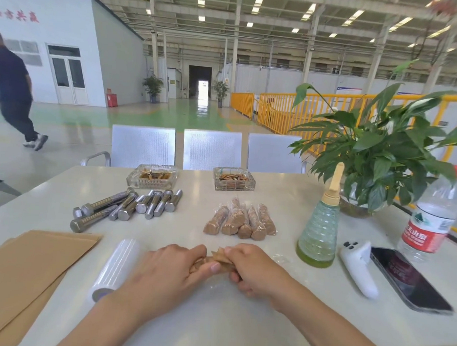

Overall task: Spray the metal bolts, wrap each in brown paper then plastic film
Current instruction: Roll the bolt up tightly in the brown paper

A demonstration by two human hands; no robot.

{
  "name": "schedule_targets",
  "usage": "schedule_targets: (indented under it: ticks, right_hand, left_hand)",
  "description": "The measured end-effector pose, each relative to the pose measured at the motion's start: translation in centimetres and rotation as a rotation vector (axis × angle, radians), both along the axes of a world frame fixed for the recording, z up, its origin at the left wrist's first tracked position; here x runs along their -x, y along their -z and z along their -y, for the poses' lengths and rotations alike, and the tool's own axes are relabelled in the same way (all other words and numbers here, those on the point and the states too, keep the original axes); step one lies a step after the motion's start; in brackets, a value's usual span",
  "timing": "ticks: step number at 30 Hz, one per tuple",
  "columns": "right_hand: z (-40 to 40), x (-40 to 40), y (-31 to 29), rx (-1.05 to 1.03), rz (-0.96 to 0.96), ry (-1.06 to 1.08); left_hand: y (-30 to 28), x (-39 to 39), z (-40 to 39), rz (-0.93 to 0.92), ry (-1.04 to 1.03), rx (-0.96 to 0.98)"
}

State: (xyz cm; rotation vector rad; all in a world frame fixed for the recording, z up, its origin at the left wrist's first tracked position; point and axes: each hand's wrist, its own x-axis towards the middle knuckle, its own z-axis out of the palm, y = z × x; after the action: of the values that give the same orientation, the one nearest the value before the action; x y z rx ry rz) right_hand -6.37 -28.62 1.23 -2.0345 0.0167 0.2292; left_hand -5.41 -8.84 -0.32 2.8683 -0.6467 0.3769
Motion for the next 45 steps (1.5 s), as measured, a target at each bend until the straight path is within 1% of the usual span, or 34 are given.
schedule_targets:
  ticks: [2, 4, 7, 8, 10, 13, 15, 17, 20, 23, 24, 26, 28, 31, 37, 41, 45]
  right_hand:
    - [0.1, -0.6, 0.0, 0.354, 0.102, -0.054]
    - [0.1, -0.9, 0.0, 0.608, 0.163, -0.103]
    - [0.0, -1.0, 0.0, 0.89, 0.243, -0.169]
    - [0.0, -0.9, 0.1, 0.959, 0.277, -0.188]
    - [-0.2, -0.7, 0.3, 1.033, 0.357, -0.211]
    - [-0.2, -0.2, 0.5, 1.032, 0.442, -0.222]
    - [-0.1, 0.0, 0.5, 1.01, 0.447, -0.218]
    - [0.0, 0.2, 0.7, 0.966, 0.445, -0.196]
    - [0.2, 0.1, 1.0, 0.898, 0.378, -0.19]
    - [2.1, -0.7, -0.6, 0.818, 0.264, -0.151]
    - [3.1, -1.1, -1.4, 0.835, 0.259, -0.108]
    - [5.2, -1.6, -2.7, 0.957, 0.244, -0.053]
    - [6.4, -1.9, -3.0, 1.105, 0.184, -0.076]
    - [6.4, -2.2, -2.5, 1.164, 0.09, -0.105]
    - [5.9, -2.7, -3.5, 1.151, 0.07, -0.058]
    - [6.1, -2.3, -4.6, 1.024, 0.055, -0.052]
    - [6.5, -1.9, -4.4, 0.964, 0.009, -0.023]
  left_hand:
    - [0.6, -0.1, -0.2, 0.001, 0.001, -0.038]
    - [1.0, -0.2, -0.3, -0.025, -0.005, -0.054]
    - [1.4, -0.2, -0.2, -0.02, 0.017, -0.078]
    - [1.5, -0.2, -0.2, -0.022, 0.035, -0.087]
    - [1.8, -0.2, -0.2, -0.044, 0.054, -0.061]
    - [2.1, -0.1, 0.1, -0.1, 0.082, 0.103]
    - [2.4, -0.2, 0.7, -0.13, 0.105, 0.215]
    - [2.6, -0.5, 1.2, -0.117, 0.11, 0.266]
    - [3.0, -0.8, 1.1, -0.095, 0.129, 0.269]
    - [3.2, -1.0, 1.0, -0.09, 0.129, 0.259]
    - [3.3, -1.1, 1.1, -0.093, 0.128, 0.278]
    - [3.4, -1.2, 1.1, -0.098, 0.131, 0.308]
    - [3.5, -1.3, 1.0, -0.103, 0.129, 0.311]
    - [3.6, -1.3, 0.9, -0.106, 0.123, 0.307]
    - [3.5, -1.1, 1.1, -0.121, 0.101, 0.35]
    - [3.4, -0.8, 1.2, -0.113, 0.072, 0.341]
    - [3.3, -0.7, 1.4, -0.119, 0.071, 0.345]
